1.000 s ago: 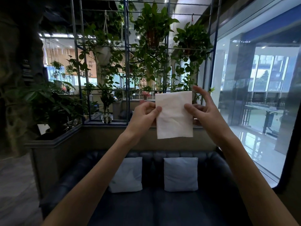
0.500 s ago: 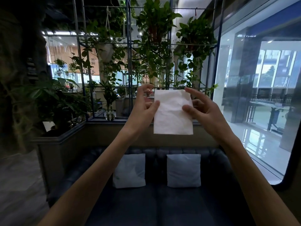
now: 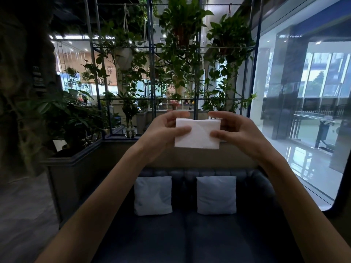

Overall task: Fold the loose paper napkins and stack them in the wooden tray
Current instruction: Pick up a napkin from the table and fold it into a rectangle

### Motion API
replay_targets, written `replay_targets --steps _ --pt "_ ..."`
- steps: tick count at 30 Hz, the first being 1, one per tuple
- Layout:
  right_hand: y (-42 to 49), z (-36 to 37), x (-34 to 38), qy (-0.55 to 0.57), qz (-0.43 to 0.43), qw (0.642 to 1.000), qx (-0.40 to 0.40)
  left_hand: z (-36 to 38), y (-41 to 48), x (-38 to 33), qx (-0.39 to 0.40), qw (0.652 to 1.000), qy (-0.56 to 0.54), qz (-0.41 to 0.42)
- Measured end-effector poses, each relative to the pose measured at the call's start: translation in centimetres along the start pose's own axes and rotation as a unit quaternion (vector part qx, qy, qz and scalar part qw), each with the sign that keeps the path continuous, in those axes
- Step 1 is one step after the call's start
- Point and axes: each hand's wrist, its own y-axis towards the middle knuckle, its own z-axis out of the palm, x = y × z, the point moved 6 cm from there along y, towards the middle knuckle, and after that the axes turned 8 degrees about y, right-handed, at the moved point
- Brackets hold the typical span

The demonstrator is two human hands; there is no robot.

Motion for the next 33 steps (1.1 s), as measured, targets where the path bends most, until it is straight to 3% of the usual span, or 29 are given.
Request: replay_targets --steps 9,15,18,21,23,25,27,29,31,33 --pt "0.0 -0.1 1.0 -0.094 -0.063 0.99 -0.082 -0.1 -0.2 -1.9 -0.11 0.973 0.178 0.1" --pt "0.1 -0.8 1.5 -0.165 -0.067 0.976 -0.122 -0.5 0.0 -2.1 -0.137 0.948 0.271 0.098" --pt "0.1 -1.1 1.4 -0.091 -0.03 0.989 -0.11 -0.4 -0.1 -2.1 -0.088 0.962 0.247 0.081" --pt "0.2 -1.1 1.1 -0.025 -0.003 0.993 -0.119 0.0 -0.5 -1.7 -0.039 0.99 0.129 0.039" --pt "0.0 -1.2 1.1 -0.087 -0.014 0.979 -0.184 0.1 -0.7 -1.6 -0.095 0.984 0.143 0.054" --pt "-0.3 -1.1 0.6 -0.149 0.012 0.962 -0.229 0.4 -1.2 -2.1 -0.21 0.936 0.249 0.131" --pt "-0.2 0.0 -0.6 -0.075 0.102 0.978 -0.167 1.7 -2.5 -2.5 -0.285 0.851 0.364 0.248" --pt "-0.4 1.6 -1.4 0.033 0.173 0.979 -0.098 3.6 -3.5 -2.2 -0.297 0.739 0.479 0.369" --pt "-0.5 2.2 -1.7 0.093 0.173 0.977 -0.085 5.1 -4.4 -1.0 -0.282 0.643 0.554 0.447" --pt "-0.6 2.0 -2.0 0.098 0.141 0.98 -0.101 5.6 -5.0 -0.1 -0.253 0.635 0.573 0.452"
